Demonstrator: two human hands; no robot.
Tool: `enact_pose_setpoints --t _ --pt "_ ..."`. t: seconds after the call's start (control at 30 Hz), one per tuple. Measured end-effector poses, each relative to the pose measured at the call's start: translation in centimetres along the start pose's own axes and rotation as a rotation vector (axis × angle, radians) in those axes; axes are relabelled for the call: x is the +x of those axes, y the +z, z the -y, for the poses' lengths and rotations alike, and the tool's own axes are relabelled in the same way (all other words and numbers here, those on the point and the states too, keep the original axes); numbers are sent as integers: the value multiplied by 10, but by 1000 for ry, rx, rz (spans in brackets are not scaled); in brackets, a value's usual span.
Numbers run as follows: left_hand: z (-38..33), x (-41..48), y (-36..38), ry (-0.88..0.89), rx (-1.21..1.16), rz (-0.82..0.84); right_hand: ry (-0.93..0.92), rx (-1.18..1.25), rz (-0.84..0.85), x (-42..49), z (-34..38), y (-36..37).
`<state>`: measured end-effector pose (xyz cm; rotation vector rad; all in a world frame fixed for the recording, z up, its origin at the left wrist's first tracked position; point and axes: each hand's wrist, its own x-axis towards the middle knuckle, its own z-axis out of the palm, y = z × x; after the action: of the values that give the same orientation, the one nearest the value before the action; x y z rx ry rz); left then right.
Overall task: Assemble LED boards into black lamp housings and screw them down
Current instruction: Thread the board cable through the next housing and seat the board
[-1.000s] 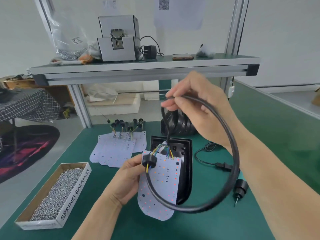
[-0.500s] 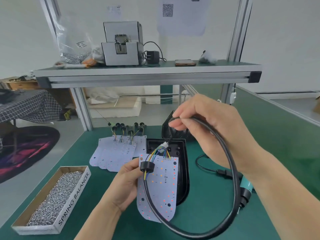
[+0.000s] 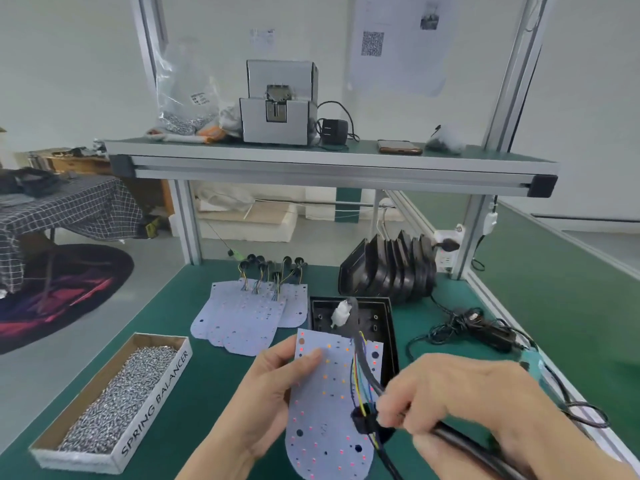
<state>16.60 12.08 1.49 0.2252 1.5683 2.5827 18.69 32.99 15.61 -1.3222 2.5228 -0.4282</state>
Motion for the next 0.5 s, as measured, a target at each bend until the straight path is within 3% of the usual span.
enact_pose_setpoints --t 0.03,0.1,0.13,0.3,0.4,0.5 --pt "0 -1 -2 -10 -2 0 -14 105 -76 -13 4 3" --pt "1 -3 -5 -33 -1 11 -87 281 -536 -41 -12 15" --pt "1 -4 -7 -42 4 21 -81 333 -644 -53 -21 20" --pt "-1 -5 -15 -84 55 47 -9 284 -706 -62 -53 21" --pt "-6 -3 -17 -92 75 44 60 400 -841 -62 -71 24" --pt "-11 -2 -21 -99 59 48 135 475 -857 -64 -79 19"
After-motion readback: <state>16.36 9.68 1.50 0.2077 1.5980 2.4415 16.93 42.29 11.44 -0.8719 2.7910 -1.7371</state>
